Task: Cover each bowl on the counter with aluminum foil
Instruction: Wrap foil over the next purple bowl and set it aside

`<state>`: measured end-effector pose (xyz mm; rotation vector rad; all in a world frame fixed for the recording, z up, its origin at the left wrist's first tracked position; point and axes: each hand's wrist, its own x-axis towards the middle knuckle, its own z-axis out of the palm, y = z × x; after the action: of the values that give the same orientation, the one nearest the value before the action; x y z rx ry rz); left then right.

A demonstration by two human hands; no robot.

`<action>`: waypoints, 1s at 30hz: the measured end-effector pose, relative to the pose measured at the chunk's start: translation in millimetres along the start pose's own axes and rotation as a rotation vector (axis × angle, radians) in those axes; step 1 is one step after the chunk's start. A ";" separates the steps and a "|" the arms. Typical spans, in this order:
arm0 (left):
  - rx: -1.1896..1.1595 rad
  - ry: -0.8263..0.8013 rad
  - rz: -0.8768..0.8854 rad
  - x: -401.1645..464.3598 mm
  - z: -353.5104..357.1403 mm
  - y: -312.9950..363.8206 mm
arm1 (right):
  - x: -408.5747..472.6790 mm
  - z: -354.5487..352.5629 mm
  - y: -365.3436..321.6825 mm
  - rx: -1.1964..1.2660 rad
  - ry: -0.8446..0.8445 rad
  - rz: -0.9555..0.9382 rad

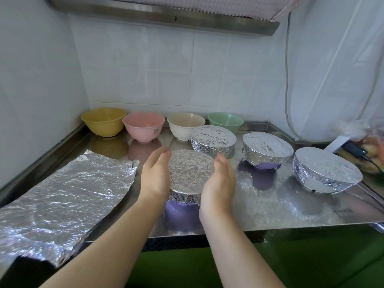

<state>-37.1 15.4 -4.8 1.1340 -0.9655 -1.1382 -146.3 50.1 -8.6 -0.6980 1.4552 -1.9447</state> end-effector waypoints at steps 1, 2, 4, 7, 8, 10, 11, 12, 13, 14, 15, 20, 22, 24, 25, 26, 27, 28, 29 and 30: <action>-0.027 0.025 0.014 -0.8 2.9 -1.9 | 2.5 3.0 2.0 0.035 0.034 0.023; -0.061 0.044 0.027 -2.2 5.5 -2.7 | 3.0 6.0 2.6 0.060 0.060 0.038; -0.129 0.075 0.040 -5.3 9.3 -3.3 | 2.4 10.3 3.9 0.063 0.102 0.042; -0.180 0.121 0.016 -6.6 9.5 -4.2 | -1.4 13.0 4.8 0.057 0.130 0.018; -0.190 0.128 0.008 -5.3 9.2 -6.2 | -2.2 12.9 4.1 0.054 0.129 0.019; -0.202 0.127 0.000 -2.9 8.0 -8.0 | -2.1 11.8 4.6 0.026 0.114 0.022; -0.203 0.119 -0.009 -1.6 7.0 -8.1 | -3.3 10.7 3.9 0.008 0.100 0.016; -0.197 0.109 -0.025 -1.5 6.2 -7.3 | -5.4 9.2 3.8 -0.013 0.086 0.004; -0.187 0.079 -0.033 -1.1 5.2 -6.2 | -7.9 7.5 3.8 -0.036 0.070 -0.014; -0.177 0.032 -0.045 -1.3 4.5 -4.6 | -11.1 4.9 4.1 -0.060 0.053 -0.032; -0.173 -0.013 -0.062 -1.2 3.8 -2.8 | -14.3 1.9 4.9 -0.076 0.035 -0.040; -0.196 -0.010 -0.133 1.4 -3.7 3.3 | -22.8 -17.5 5.1 -0.152 -0.046 -0.055; -0.177 0.035 -0.114 0.3 -7.2 -1.6 | -16.3 -26.4 0.6 -0.204 -0.078 -0.091; -0.084 0.075 -0.038 -9.3 -9.7 -5.1 | -3.0 -32.0 -9.6 -0.283 -0.116 -0.133; -0.026 0.082 0.019 -16.8 -9.8 -4.5 | 7.1 -32.6 -12.8 -0.322 -0.140 -0.142; 0.027 0.081 0.079 -24.1 -8.4 -3.6 | 16.6 -32.8 -16.4 -0.345 -0.180 -0.147; 0.058 0.081 0.113 -27.9 -6.9 -4.1 | 24.7 -31.1 -18.9 -0.357 -0.224 -0.123; 0.076 0.074 0.132 -30.5 -4.3 -5.3 | 31.2 -29.0 -18.8 -0.353 -0.276 -0.094; 0.093 0.071 0.131 -32.3 -1.7 -6.4 | 35.8 -26.5 -16.1 -0.353 -0.317 -0.062; 0.114 0.071 0.138 -33.0 0.9 -9.0 | 38.0 -24.7 -11.5 -0.360 -0.347 -0.047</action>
<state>-45.3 47.3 -13.9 1.1723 -1.0472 -0.9365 -191.6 40.6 -1.8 -1.1740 1.5854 -1.5078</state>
